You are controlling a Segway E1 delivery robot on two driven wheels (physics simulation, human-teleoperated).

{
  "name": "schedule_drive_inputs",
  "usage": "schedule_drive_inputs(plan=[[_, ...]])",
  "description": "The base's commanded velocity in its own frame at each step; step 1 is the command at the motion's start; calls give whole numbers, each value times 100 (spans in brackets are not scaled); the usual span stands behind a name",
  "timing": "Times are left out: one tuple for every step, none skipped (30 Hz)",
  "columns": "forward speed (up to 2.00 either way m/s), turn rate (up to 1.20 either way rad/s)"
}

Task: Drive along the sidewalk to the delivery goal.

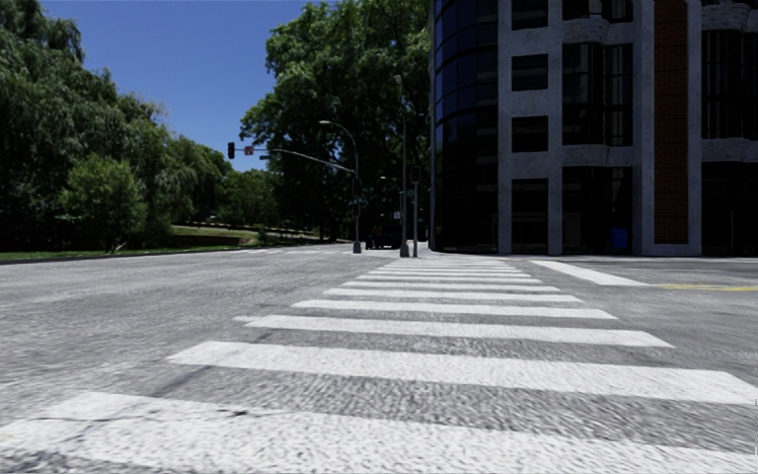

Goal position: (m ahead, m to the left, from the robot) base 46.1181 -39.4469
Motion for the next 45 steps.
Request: schedule_drive_inputs(plan=[[200, 0], [200, 0], [200, 0], [200, 0], [200, 0], [200, -2], [200, -18], [200, -45], [200, -45], [200, -56], [200, -61], [200, -62], [200, -62], [200, -63], [200, -63], [200, -63], [200, -63], [200, -63], [200, -63], [200, -63], [200, -63], [200, -51], [200, -24], [200, -24], [200, -8], [200, -4], [200, -4], [200, -4], [200, 0], [200, 0], [200, 0], [200, 0], [200, 0], [200, 0], [200, 0], [200, 0], [200, 0], [200, 0], [200, 0], [200, 0], [200, 0], [200, 0], [200, 0], [200, 0], [200, 0]])
